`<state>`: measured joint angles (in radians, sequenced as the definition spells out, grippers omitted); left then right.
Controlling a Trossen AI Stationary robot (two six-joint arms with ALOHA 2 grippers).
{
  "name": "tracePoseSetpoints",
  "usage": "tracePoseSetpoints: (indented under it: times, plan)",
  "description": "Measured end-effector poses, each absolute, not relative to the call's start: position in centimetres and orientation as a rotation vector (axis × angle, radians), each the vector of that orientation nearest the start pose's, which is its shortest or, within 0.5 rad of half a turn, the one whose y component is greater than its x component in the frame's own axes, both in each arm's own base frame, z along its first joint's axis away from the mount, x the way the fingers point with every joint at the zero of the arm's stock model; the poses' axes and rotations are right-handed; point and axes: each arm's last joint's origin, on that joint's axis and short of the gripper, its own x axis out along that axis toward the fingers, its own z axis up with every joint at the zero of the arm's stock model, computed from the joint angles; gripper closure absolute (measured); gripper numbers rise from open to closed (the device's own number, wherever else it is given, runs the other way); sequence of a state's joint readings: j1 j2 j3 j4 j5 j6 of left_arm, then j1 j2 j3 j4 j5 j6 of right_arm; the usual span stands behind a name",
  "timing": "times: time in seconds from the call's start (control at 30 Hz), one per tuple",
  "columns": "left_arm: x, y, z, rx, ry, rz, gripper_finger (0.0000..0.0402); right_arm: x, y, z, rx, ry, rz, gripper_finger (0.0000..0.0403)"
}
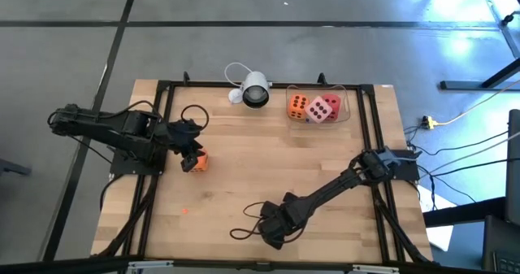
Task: Pick & Place Dice
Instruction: Put the small blue dice into the transparent container
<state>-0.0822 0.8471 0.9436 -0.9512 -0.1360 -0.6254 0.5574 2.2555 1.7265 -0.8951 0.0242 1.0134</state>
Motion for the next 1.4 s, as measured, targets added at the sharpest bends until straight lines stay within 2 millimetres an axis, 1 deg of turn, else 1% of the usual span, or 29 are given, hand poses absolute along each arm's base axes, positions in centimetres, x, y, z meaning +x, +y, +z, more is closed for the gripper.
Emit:
tracePoseSetpoints:
  times: [0.23,0.33,0.47,0.7,0.9,1.07,1.2,1.33,1.4]
  plan:
    - [14.6,-0.8,31.2,-0.494,0.802,0.312,0.0272,37.7,23.5,13.5,0.428,1.440,-0.280,0.0259]
    - [14.6,-0.8,31.2,-0.493,0.802,0.312,0.0272,37.6,23.4,13.4,0.425,1.446,-0.286,0.0292]
    - [14.6,-0.8,31.2,-0.491,0.802,0.312,0.0272,37.6,23.4,13.4,0.425,1.460,-0.288,0.0353]
    - [14.6,-0.8,31.2,-0.490,0.803,0.312,0.0272,37.7,23.3,13.4,0.441,1.468,-0.271,0.0355]
    - [14.6,-0.8,31.2,-0.493,0.803,0.313,0.0272,37.8,22.7,14.3,0.475,1.487,-0.228,0.0355]
    - [14.6,-0.8,31.2,-0.493,0.804,0.313,0.0272,37.8,21.9,16.5,0.458,1.455,-0.193,0.0355]
    - [14.6,-0.8,31.2,-0.495,0.805,0.309,0.0272,37.9,20.4,17.4,0.437,1.454,-0.219,0.0355]
    - [14.6,-0.9,31.2,-0.505,0.814,0.287,0.0272,37.7,19.2,19.4,0.420,1.441,-0.214,0.0355]
    - [14.6,-0.9,31.2,-0.510,0.817,0.279,0.0272,37.6,18.2,20.3,0.389,1.424,-0.237,0.0355]
